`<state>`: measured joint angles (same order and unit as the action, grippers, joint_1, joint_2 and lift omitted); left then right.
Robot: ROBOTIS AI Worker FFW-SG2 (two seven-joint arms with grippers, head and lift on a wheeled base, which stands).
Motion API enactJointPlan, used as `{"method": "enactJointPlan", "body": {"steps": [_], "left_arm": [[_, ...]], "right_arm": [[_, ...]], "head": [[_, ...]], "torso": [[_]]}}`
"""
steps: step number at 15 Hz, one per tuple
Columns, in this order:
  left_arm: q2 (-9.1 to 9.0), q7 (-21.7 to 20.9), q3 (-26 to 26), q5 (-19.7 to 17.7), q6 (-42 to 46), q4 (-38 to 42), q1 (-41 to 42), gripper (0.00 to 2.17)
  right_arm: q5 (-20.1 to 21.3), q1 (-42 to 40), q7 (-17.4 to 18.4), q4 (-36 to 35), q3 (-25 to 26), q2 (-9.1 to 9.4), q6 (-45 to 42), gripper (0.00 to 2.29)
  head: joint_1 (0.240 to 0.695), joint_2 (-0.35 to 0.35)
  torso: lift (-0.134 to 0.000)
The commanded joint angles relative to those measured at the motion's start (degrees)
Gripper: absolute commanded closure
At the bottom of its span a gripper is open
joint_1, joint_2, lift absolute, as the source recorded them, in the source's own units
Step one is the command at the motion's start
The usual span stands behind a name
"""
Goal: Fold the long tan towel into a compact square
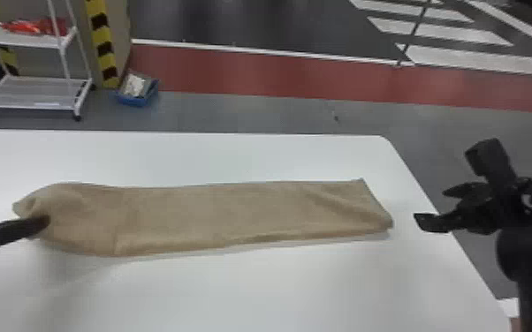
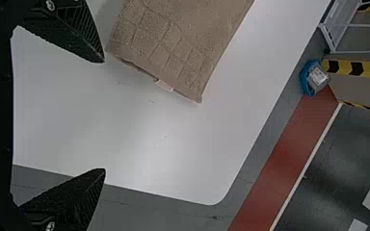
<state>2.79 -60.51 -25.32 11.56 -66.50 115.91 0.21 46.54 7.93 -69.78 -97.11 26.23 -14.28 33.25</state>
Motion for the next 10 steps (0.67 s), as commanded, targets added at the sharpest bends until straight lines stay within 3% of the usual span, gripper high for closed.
{"method": "enactJointPlan", "body": {"steps": [1,7,8,10], "left_arm": [[0.02,-1.11,-1.22,-0.05,-4.83,4.94,-0.29,1.98],[-1.47,-1.28,2.82,-1.37,-18.54,15.57,-2.05,1.98],[-2.79,-1.02,5.29,-0.67,-18.54,17.07,-1.79,1.98],[-2.94,1.97,13.46,1.36,-18.54,18.12,-1.7,1.98]], "right_arm": [[-0.75,-0.29,0.0,-0.1,1.1,-0.05,-0.59,0.07],[-1.54,-1.87,-0.62,-1.94,2.6,-0.05,-0.41,0.07],[-1.98,-2.13,-0.71,-1.94,3.04,-0.05,-0.41,0.07],[-1.98,-2.4,-0.79,-2.2,3.48,-0.05,-0.41,0.07]], "head": [[0.695,-0.202],[0.695,-0.236],[0.695,-0.247],[0.695,-0.276]], "torso": [[-0.124],[-0.124],[-0.124],[-0.124]]}}
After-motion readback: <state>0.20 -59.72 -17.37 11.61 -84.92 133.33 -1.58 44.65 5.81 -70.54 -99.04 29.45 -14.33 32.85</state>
